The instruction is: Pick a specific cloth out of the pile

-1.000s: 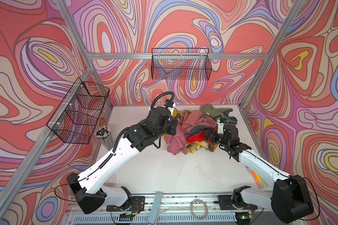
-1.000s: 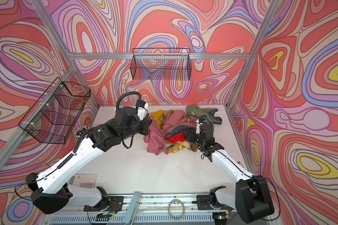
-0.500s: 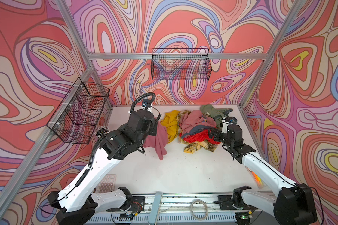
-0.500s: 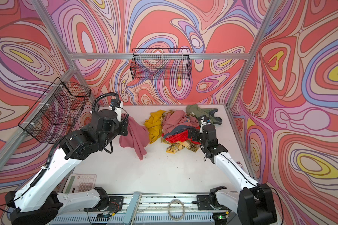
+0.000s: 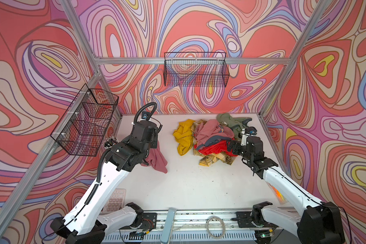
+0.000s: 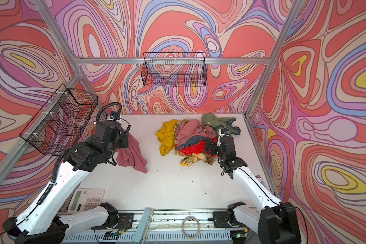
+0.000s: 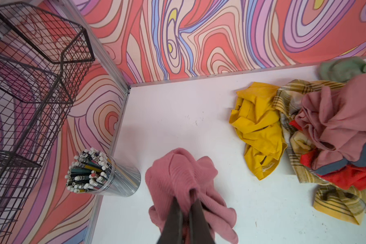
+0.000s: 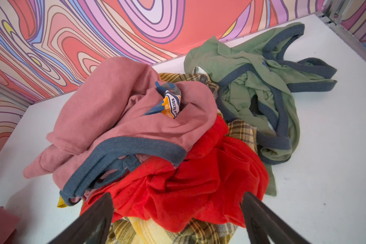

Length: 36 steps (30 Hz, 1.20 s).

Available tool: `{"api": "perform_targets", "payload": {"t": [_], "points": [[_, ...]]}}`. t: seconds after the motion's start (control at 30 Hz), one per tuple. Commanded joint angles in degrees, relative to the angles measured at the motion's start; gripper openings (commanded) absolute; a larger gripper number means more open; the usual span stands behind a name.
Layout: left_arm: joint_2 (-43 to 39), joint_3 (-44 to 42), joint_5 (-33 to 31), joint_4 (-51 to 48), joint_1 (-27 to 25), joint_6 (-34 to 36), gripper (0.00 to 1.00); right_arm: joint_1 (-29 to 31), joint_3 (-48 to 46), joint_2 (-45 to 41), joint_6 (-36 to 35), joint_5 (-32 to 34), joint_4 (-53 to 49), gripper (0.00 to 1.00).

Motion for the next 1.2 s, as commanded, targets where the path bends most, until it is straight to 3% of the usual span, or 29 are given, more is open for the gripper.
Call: {"api": "perform_targets", "payload": {"t": [0.0,0.47,0.77,0.93,1.17], "points": [[0.0,-2.6,3.4,0.9,2.4,-0.5,0.00,-0.3,-0.7,-1.3,-0.8,0.2,-1.4,0.98],[2.8,-11.5,17.2,8.6,3.5,-9.7,0.00,-0.3,-0.8,-1.7,-0.5,-0.7,-2.4,0.98],[-2.6,-26.2,29.3,17.1,7.6,-20.1,0.00,-0.3,-1.6,-1.2,0.8,-2.2,-1.3,0.97],[-4.7,-33.1,30.2,17.7,11.4,-23.4,0.00,-0.3,-1.8,-0.9,0.9,-2.8,-1.1,0.97],[-3.6,-37.0,26.2,15.5,17.3,-23.3,0.00,-0.3,-2.1,-0.9,1.2,-3.0,-0.8,0.97]]}}
